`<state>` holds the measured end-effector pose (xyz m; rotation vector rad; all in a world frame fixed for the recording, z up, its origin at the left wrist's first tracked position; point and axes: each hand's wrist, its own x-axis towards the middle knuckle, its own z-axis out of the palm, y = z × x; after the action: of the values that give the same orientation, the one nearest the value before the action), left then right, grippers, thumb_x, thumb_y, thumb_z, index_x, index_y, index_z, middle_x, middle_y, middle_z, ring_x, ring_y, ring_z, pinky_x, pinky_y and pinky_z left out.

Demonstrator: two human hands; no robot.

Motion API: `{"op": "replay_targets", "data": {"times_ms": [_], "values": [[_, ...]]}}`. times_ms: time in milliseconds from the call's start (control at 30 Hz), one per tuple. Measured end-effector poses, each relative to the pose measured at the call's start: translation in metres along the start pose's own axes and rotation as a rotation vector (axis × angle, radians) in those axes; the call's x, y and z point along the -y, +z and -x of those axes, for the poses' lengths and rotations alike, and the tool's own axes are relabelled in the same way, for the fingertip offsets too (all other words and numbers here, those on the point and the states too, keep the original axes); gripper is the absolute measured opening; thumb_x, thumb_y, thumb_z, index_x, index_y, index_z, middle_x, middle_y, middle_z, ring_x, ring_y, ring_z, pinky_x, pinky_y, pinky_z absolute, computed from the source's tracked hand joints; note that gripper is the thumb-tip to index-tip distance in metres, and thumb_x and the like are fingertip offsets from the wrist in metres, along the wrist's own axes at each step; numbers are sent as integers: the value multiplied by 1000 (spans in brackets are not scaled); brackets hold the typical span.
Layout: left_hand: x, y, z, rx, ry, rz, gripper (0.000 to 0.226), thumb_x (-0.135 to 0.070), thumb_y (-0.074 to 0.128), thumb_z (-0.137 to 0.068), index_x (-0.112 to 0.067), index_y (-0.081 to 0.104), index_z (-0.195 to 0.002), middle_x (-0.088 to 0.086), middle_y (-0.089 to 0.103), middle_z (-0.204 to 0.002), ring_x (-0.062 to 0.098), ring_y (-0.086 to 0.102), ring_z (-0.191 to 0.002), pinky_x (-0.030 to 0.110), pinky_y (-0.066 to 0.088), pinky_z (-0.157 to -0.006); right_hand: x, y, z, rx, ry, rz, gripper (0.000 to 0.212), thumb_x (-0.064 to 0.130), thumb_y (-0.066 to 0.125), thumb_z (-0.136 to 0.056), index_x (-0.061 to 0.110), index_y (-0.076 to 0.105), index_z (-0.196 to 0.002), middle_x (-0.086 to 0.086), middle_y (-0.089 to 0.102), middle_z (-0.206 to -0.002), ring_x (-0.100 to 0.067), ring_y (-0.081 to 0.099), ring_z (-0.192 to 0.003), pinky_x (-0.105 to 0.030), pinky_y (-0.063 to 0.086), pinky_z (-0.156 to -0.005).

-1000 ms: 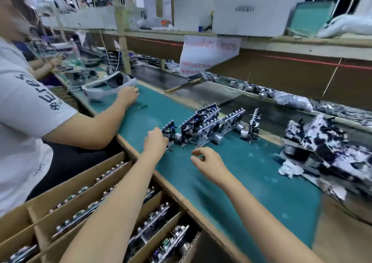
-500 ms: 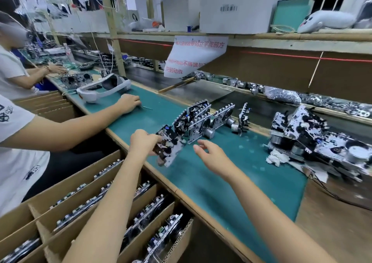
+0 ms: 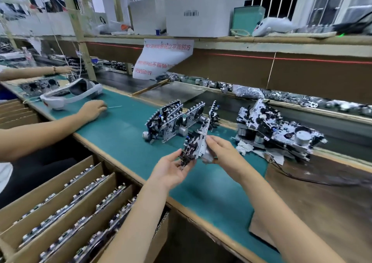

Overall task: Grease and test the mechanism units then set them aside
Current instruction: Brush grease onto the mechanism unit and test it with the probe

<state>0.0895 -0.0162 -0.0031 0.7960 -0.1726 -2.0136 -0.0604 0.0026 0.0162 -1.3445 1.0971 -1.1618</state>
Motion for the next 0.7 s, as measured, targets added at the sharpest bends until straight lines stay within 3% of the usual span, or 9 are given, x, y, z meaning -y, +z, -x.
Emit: {"op": "replay_targets", "data": {"times_ms": [67,167,267,333,467,567,700], "values": [[9,4,-1,16,-67,94,20,-9,50,-94,10,51,-89,22,53,-85,38,63,-54,29,52,-39,-2,-8,5,-1,27,19,29,30,36,-100,23,63,-90,2,60,-76,-4,56,-64,-26,51,-72],[19,8,-6,27,-117,192,20,-11,50,-95,9,49,-93,24,53,-88,35,57,-70,29,53,-39,-6,-14,11,-15,56,39,31,36,32,-100,29,62,-99,10,69,-90,-7,66,-81,-22,54,-73],[28,9,-9,33,-127,228,22,-12,48,-97,10,49,-95,25,53,-88,33,53,-75,31,53,-39,-10,-15,15,-137,7,64,22,25,39,-99,20,59,-109,3,66,-90,-7,65,-70,-17,52,-65],[32,7,-11,60,-132,123,28,-18,48,-97,10,49,-97,25,56,-88,34,56,-75,31,55,-43,-11,-16,17,-212,-43,75,16,17,44,-98,19,59,-102,1,62,-83,-6,61,-63,-15,50,-60],[40,-2,-23,81,-57,-388,50,-47,40,-97,2,49,-102,20,66,-84,28,64,-77,37,55,-65,-5,-23,20,-284,-66,58,18,16,45,-97,19,57,-85,3,55,-68,-9,54,-55,-19,43,-54],[41,-7,-34,102,65,-423,49,-46,35,-98,-4,50,-117,9,57,-91,19,58,-78,30,50,-68,2,-35,23,-266,14,-186,30,18,42,-98,15,50,-69,2,51,-56,-9,45,-45,-19,36,-47],[43,-15,-39,207,100,-399,34,-31,45,-91,-5,66,-91,10,66,-86,18,66,-73,26,55,-61,8,-51,28,-221,139,-399,27,23,46,-96,12,49,-71,2,52,-49,-7,43,-39,-16,36,-41]]}}
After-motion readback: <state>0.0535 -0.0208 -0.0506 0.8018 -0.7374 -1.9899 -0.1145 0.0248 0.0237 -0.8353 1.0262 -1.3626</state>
